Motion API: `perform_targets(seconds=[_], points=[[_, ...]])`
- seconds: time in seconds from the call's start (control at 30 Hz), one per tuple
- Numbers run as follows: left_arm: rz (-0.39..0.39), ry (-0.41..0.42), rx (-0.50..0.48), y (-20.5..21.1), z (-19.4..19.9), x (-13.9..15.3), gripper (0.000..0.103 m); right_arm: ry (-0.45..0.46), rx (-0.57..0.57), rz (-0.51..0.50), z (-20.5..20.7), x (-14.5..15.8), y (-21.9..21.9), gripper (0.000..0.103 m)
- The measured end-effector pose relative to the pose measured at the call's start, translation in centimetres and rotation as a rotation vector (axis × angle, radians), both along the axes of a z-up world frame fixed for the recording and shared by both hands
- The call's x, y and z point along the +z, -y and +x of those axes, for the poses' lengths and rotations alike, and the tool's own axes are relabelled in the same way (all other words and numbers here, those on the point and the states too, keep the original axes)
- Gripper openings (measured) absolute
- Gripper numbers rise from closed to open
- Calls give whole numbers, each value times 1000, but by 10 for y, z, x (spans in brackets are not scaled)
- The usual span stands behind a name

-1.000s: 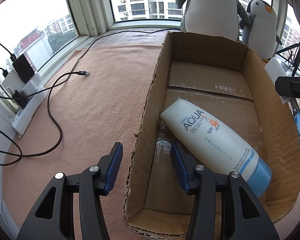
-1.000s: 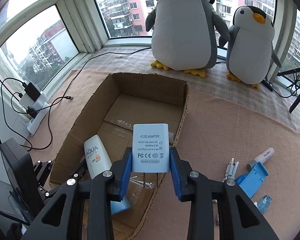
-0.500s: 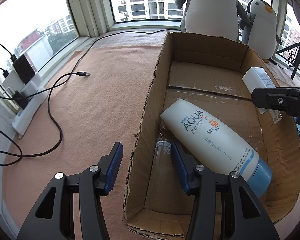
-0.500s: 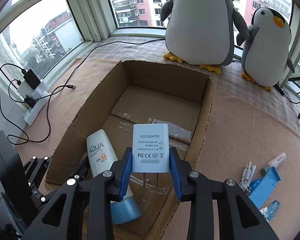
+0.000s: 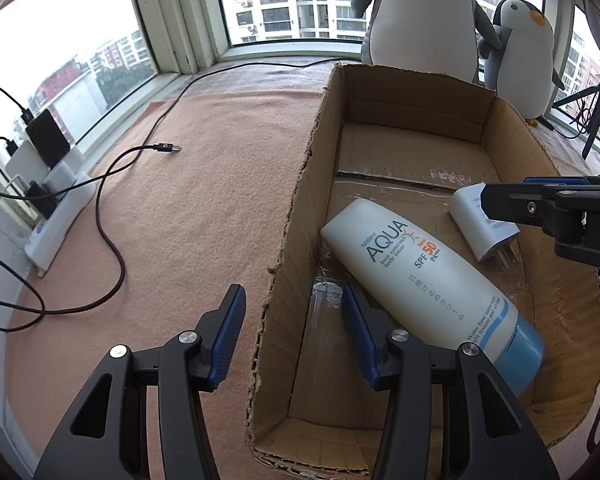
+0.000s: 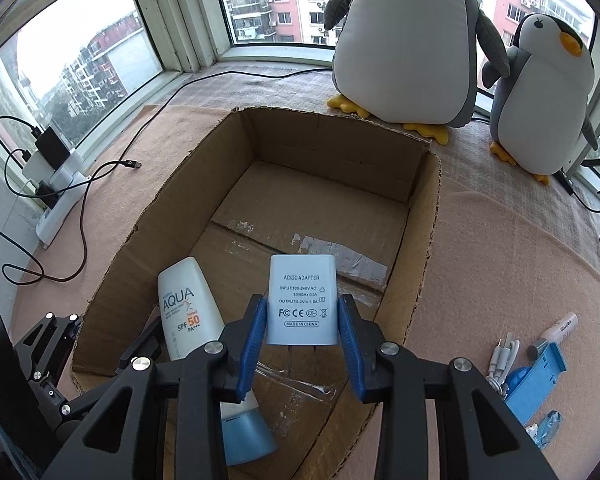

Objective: Organize rigid objects

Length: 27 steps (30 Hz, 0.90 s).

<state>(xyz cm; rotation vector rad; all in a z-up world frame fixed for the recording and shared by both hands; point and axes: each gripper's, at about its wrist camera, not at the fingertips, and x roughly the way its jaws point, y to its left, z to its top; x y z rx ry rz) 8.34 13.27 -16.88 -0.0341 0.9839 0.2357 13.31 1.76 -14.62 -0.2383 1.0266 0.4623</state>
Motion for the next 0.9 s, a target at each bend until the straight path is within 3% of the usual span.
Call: perform_targets(seconds=[0.1, 0.47, 0.7, 0.9], points=[[0, 1, 1, 0, 0, 0, 49, 0, 17, 18, -2, 3, 0, 59], [9, 2, -1, -1, 0, -1, 49, 21, 1, 77, -16, 27, 21, 64], [13, 2, -2, -1, -1, -1, 49, 25, -50, 139, -26, 46, 78, 64], [13, 2, -2, -1, -1, -1, 49, -33, -146, 179, -19, 41, 145, 64]])
